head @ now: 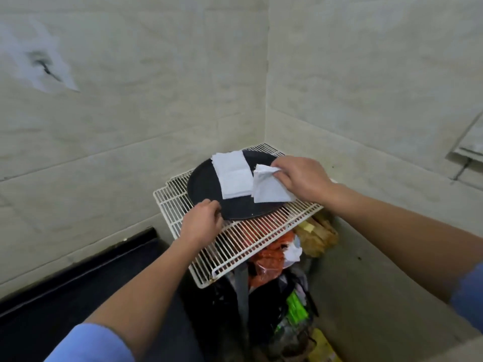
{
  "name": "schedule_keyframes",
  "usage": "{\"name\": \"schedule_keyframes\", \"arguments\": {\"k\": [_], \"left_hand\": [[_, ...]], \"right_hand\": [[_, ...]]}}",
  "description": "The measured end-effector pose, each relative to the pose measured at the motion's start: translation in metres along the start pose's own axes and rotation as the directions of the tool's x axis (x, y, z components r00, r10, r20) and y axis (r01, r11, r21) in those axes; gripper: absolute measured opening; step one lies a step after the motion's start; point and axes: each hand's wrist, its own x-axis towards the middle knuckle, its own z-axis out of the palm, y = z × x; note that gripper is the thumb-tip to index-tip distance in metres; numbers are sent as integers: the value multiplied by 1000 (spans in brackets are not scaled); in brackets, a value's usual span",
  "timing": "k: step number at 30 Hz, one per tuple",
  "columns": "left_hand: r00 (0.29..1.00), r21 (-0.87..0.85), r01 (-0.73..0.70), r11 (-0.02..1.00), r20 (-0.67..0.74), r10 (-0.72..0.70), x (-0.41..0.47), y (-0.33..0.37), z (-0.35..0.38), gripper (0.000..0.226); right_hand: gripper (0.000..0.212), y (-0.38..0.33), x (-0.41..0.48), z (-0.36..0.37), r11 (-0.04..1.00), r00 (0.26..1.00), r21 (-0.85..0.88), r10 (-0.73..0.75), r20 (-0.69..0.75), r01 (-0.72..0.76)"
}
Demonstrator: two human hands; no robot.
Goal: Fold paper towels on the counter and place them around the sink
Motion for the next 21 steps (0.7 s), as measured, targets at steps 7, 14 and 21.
{"name": "schedule_keyframes", "arguments": {"k": [7,14,21], "left_hand": [[994,66,107,992,30,-109,34,-13,13,19],[988,51,128,990,75,-132,94,-39,31,23],[989,54,119,991,79,-123,129,-62,54,26]], "right_hand": [[23,26,103,34,995,999,103,-14,42,10],[22,19,177,78,985,989,151,-101,104,84],[22,19,237,129,989,969,105,-123,212,103]]}}
